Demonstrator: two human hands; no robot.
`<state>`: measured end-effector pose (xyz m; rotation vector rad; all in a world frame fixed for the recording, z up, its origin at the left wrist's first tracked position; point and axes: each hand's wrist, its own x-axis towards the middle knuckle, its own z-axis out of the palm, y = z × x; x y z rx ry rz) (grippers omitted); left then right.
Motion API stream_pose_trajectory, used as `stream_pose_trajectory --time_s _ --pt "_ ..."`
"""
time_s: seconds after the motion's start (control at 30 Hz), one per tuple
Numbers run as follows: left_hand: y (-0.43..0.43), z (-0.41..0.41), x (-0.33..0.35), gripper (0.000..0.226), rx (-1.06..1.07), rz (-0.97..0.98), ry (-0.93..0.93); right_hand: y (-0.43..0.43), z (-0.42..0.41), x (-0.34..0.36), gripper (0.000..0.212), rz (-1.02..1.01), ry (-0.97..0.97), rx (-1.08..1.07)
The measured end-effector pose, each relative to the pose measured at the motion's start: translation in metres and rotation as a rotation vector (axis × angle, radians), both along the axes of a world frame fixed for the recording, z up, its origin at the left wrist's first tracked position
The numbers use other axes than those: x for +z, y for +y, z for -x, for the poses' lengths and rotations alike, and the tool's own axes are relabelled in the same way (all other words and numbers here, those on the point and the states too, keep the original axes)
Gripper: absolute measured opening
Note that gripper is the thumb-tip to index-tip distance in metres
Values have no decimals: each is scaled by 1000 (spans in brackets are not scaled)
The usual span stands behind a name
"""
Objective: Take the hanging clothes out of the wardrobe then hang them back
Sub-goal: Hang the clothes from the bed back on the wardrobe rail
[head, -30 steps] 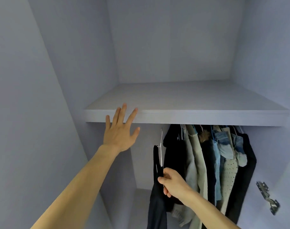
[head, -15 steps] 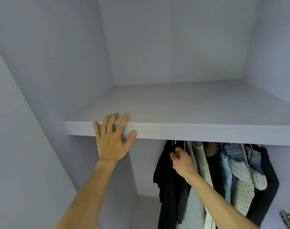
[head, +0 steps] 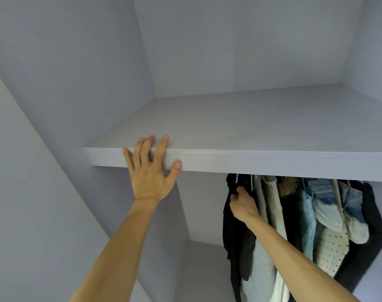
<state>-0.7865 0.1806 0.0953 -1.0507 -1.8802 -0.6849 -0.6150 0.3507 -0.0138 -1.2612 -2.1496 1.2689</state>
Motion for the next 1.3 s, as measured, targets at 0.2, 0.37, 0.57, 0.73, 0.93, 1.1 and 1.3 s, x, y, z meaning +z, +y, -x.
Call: stream_pose_trajectory --time_s 0.2,0.37,0.57,0.73,0.93,1.1,1.3 --pt "-1 -1 -2 62 10 3 2 12 -28 -3 33 -50 -18 -76" --pt "-3 -4 2 62 3 14 -24 8 -42 -2 43 -90 -1 -129" --pt "-14 -18 7 64 13 117 -135 -6 -61 10 49 -179 -190 78" --pt "-26 -39 6 71 13 135 -294 -24 -80 -4 56 -205 -291 188" --pt "-82 -72 -52 74 -7 355 -528 -74 -105 -12 51 -208 -271 276" --pt "-191 -135 -151 68 92 479 -891 -142 -126 -10 34 -266 -230 455" --pt "-366 -245 -246 65 405 487 -1178 -277 -146 -41 25 -333 -168 857"
